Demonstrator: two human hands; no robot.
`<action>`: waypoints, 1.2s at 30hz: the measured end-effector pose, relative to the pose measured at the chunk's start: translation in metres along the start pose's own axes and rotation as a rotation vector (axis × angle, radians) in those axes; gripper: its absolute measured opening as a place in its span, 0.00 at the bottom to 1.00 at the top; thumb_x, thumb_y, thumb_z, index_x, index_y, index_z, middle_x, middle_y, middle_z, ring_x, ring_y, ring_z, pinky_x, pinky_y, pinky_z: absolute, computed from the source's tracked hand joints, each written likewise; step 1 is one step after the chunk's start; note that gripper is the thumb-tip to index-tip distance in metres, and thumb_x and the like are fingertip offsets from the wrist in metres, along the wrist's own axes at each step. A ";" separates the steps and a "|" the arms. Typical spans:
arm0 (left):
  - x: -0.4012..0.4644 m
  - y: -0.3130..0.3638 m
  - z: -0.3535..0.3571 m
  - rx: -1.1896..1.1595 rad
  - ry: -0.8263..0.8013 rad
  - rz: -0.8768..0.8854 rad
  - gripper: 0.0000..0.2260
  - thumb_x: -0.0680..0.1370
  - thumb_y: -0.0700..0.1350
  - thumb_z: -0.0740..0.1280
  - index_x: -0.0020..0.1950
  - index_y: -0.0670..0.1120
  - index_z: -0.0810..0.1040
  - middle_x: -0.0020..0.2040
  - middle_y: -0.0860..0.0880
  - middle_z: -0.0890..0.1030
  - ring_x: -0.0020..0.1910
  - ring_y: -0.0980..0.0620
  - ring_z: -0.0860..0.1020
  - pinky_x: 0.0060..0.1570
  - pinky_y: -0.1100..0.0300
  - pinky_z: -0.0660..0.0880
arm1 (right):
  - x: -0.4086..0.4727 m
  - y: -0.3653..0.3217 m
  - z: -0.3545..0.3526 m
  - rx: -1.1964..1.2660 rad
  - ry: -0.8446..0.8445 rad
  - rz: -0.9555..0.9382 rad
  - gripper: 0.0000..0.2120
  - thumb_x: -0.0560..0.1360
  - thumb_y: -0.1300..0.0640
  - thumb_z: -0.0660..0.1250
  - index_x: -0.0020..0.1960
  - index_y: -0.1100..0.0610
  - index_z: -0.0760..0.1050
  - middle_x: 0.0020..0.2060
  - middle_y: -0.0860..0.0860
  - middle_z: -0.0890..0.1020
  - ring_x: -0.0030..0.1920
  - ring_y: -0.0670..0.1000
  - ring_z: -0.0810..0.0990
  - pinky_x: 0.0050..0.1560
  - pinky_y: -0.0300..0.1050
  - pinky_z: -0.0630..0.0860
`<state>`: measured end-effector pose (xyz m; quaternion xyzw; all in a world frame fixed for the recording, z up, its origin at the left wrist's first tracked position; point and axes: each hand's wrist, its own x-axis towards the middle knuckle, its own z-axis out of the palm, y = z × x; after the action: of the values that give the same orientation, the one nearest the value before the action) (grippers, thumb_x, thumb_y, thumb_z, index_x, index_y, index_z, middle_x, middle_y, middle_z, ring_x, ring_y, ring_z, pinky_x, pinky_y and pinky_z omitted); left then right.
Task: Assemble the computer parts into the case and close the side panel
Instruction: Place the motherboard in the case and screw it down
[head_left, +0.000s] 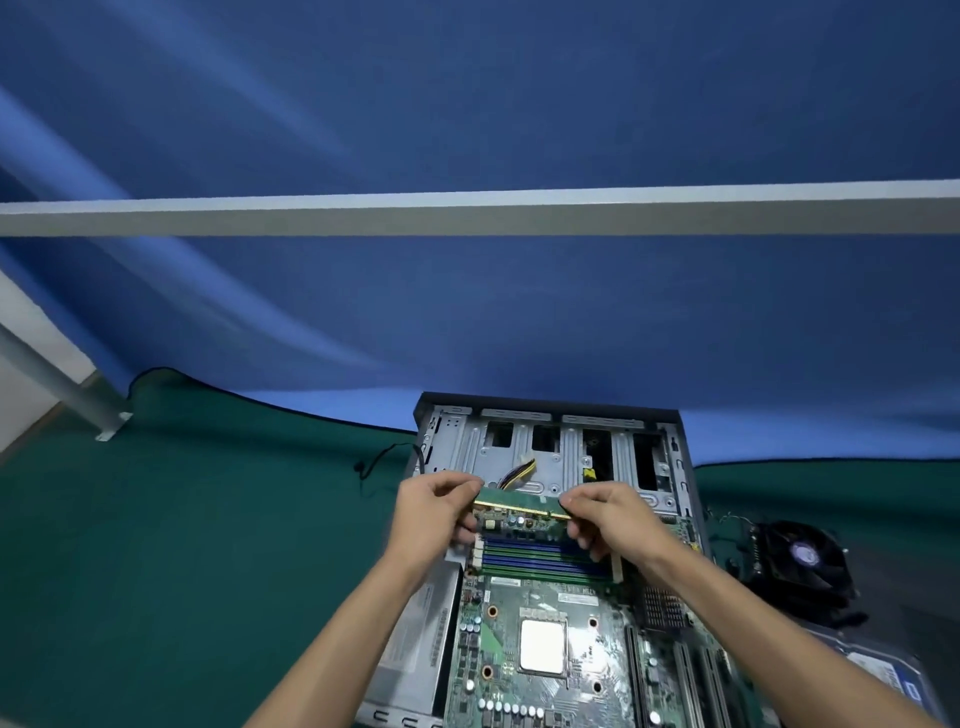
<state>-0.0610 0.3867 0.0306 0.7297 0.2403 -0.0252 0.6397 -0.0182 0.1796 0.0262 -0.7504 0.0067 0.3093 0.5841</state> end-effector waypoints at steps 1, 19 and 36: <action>0.002 0.001 -0.001 -0.013 0.003 0.000 0.04 0.77 0.39 0.68 0.46 0.43 0.82 0.26 0.47 0.78 0.22 0.52 0.74 0.25 0.61 0.74 | 0.002 -0.001 0.001 -0.008 -0.003 0.000 0.08 0.79 0.59 0.63 0.45 0.56 0.80 0.29 0.49 0.79 0.29 0.45 0.75 0.27 0.38 0.71; 0.002 0.033 -0.014 -0.234 -0.356 0.107 0.09 0.79 0.42 0.65 0.41 0.39 0.80 0.33 0.47 0.81 0.28 0.55 0.76 0.23 0.63 0.74 | -0.019 -0.026 0.045 0.031 0.199 0.014 0.08 0.78 0.58 0.64 0.47 0.63 0.76 0.36 0.57 0.84 0.32 0.53 0.83 0.28 0.42 0.77; 0.003 -0.051 0.002 0.174 -0.033 -0.025 0.08 0.78 0.41 0.65 0.41 0.46 0.79 0.29 0.52 0.75 0.28 0.53 0.70 0.32 0.58 0.69 | -0.025 -0.001 0.032 -0.848 0.383 -0.270 0.12 0.78 0.52 0.64 0.61 0.48 0.78 0.52 0.45 0.81 0.55 0.46 0.71 0.55 0.44 0.70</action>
<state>-0.0776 0.3887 -0.0174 0.7791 0.2358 -0.0658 0.5772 -0.0525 0.1998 0.0351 -0.9600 -0.1099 0.0625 0.2499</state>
